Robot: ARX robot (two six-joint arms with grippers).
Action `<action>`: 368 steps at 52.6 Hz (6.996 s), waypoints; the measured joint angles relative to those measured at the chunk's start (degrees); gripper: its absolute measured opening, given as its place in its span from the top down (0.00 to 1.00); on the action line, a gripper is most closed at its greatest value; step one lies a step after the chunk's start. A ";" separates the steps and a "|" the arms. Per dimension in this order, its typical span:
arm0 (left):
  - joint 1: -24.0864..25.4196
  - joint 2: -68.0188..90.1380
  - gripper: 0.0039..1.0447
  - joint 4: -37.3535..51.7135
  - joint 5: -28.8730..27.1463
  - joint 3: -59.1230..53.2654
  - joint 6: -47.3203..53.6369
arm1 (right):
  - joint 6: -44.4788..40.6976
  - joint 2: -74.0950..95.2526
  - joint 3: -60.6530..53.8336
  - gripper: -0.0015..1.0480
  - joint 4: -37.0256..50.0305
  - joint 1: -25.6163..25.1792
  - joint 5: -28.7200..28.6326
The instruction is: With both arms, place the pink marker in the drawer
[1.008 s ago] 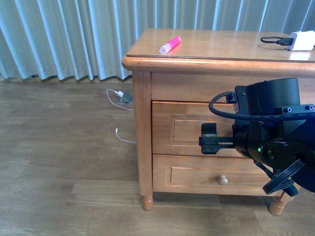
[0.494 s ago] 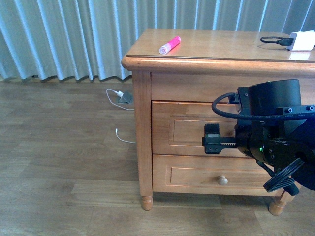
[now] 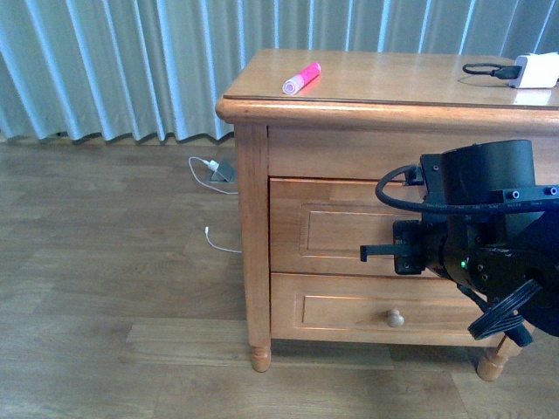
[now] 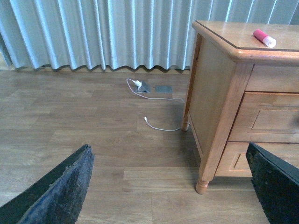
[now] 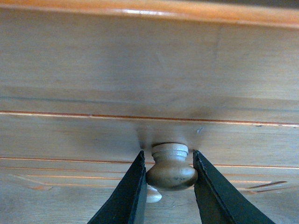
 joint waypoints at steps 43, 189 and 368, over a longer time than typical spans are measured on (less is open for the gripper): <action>0.00 0.00 0.06 0.00 0.00 0.00 0.00 | 7.58 -25.97 -34.14 0.78 -2.93 5.70 -4.59; -20.63 94.53 0.06 16.79 -0.81 67.41 -4.83 | 10.62 -109.53 -46.34 0.08 -49.59 -7.41 -15.74; -34.58 118.99 0.87 10.62 10.54 75.52 5.42 | 10.75 -109.53 -46.34 0.08 -49.59 -7.41 -15.74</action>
